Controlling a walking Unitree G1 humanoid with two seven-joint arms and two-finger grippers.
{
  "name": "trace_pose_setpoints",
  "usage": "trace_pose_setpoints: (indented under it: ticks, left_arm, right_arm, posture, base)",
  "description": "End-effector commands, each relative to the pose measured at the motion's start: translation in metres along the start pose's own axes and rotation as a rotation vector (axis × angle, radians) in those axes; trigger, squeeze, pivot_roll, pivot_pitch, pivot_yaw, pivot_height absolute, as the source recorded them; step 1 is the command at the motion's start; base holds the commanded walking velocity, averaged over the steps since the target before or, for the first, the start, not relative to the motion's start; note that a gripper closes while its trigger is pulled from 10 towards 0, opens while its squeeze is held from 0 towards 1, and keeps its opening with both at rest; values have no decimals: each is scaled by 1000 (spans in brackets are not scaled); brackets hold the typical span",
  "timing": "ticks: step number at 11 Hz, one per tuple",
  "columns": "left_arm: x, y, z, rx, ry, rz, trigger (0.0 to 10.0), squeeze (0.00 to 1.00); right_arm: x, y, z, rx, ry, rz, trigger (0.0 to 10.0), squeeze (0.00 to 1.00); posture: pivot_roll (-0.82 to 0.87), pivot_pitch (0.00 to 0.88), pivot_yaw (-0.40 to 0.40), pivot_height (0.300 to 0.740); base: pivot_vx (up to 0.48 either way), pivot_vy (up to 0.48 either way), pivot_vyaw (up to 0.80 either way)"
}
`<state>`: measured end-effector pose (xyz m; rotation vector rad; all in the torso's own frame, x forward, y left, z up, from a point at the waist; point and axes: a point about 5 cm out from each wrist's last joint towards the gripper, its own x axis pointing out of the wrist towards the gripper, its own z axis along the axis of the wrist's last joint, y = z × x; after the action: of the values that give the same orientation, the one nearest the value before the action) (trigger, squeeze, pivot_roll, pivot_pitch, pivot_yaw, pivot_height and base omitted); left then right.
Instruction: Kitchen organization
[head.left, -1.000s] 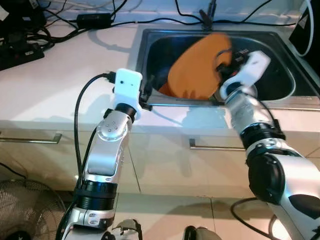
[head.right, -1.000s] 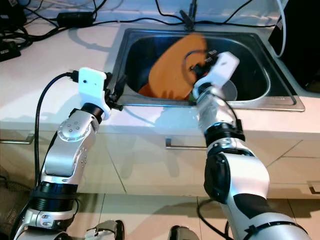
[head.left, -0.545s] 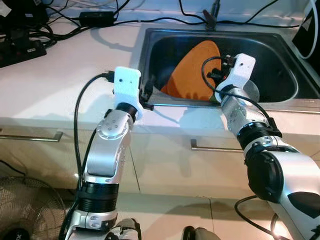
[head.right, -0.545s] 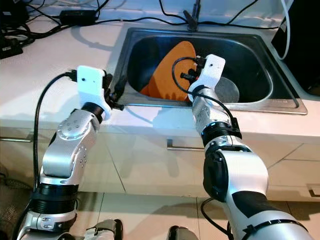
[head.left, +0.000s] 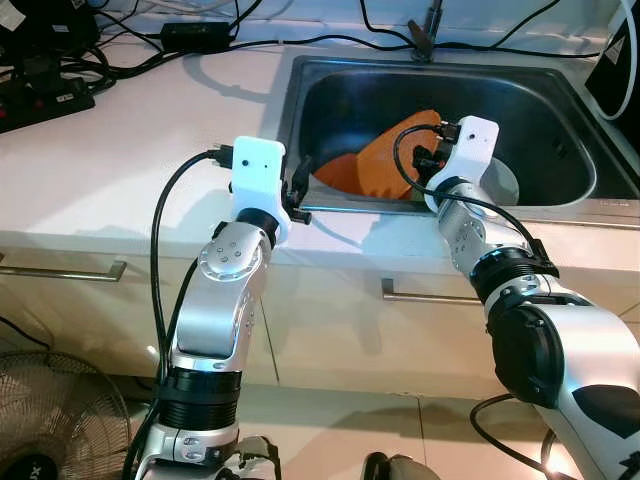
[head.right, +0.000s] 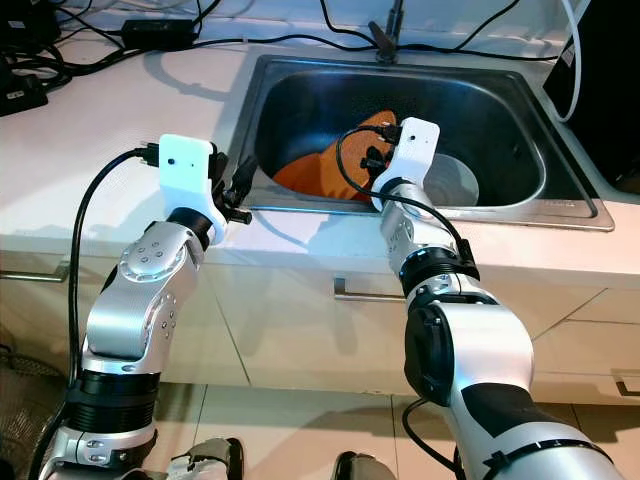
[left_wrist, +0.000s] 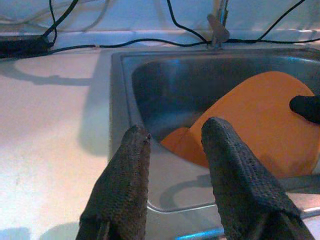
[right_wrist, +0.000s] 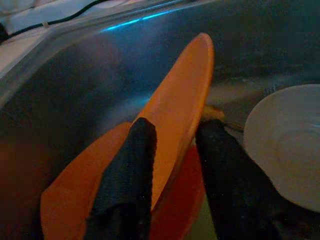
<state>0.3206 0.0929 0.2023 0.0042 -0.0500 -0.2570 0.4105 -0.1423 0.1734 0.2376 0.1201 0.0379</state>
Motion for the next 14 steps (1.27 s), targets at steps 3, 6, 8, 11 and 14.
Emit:
trace_pose_setpoints:
  ticks: [3, 6, 8, 11, 14]
  left_arm:
    - [-1, 0, 1, -6, -4, 6, 10000, 0]
    - [0, -3, -2, -8, 12, -3, 10000, 0]
    - [0, -2, -3, -9, 9, -3, 10000, 0]
    - [-1, 10, 4, 86, -128, 50, 10000, 0]
    - [-6, 29, 9, 130, -275, 174, 10000, 0]
  right_arm:
    - [-1, -8, 2, -117, -23, -44, 10000, 0]
    - [-1, -8, 21, -356, -136, -69, 10000, 0]
    - [-1, -3, 26, -376, -187, -52, 10000, 0]
    - [-8, 14, 33, -274, -357, 52, 10000, 0]
    - [-40, 24, 11, -174, -518, 136, 10000, 0]
  posture:
    - [185, 121, -34, 740]
    - [168, 121, -31, 740]
    - [165, 121, -26, 740]
    - [144, 59, -18, 740]
    - [87, 66, -6, 740]
  base:
    - [0, 0, 0]
    - [0, 0, 0]
    - [0, 0, 0]
    - [0, 0, 0]
    - [0, 0, 0]
